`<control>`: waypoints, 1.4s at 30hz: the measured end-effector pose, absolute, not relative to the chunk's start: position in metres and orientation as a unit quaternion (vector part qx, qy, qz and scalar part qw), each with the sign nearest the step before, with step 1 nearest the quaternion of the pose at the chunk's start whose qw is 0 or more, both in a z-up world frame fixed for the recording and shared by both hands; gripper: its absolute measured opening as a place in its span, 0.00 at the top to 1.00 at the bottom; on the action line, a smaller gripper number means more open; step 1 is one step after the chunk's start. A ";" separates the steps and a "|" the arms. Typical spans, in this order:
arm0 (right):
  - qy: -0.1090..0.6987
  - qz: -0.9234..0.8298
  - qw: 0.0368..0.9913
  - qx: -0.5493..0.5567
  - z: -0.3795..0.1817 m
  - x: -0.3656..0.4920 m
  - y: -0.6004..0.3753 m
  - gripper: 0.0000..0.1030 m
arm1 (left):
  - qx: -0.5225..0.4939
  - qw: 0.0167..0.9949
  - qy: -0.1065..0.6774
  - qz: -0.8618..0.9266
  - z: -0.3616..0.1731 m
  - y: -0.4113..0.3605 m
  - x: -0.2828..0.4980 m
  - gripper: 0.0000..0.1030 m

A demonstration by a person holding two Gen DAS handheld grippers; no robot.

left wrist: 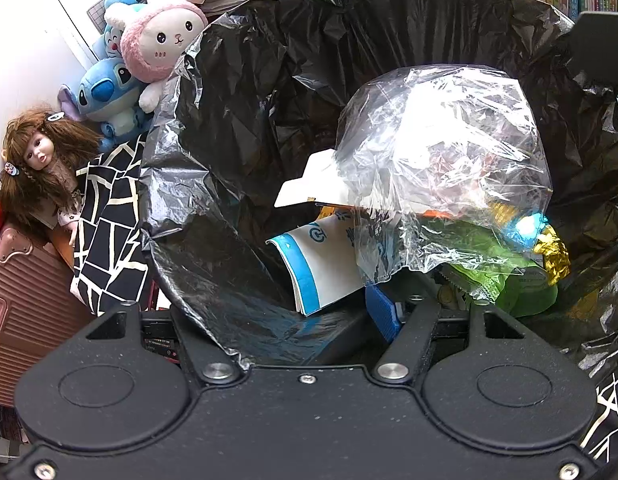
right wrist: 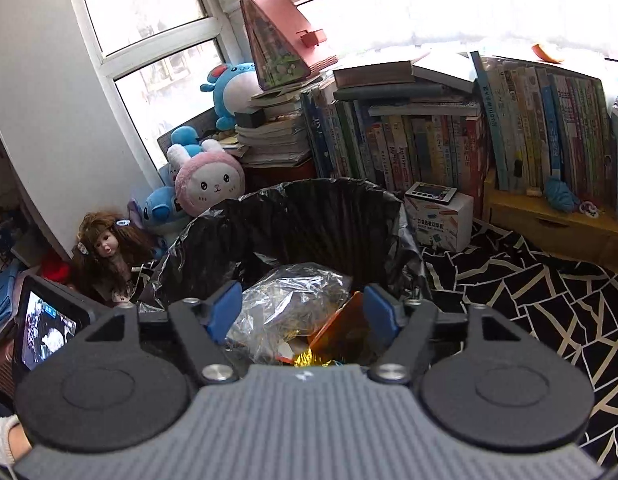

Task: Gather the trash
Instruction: 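Carry the gold wrapper over the black bag and open the right tool, then move the right tool back to the white tissue on the mat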

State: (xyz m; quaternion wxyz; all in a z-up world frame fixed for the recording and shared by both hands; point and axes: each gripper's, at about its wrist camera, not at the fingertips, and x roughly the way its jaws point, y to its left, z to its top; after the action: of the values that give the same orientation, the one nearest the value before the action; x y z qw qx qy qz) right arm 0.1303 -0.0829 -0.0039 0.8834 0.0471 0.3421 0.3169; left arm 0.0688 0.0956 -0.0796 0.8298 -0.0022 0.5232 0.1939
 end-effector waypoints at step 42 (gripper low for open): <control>0.440 0.031 0.897 0.027 -0.140 0.161 -0.233 0.00 | -0.003 0.826 0.529 0.197 -0.081 0.096 0.070 0.36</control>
State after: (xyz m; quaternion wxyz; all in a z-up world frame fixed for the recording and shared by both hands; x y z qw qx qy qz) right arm 0.1615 -0.2328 -0.1399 0.8972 0.0265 0.4398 0.0309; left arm 0.0702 0.0963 -0.0813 0.8257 -0.0028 0.5287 0.1967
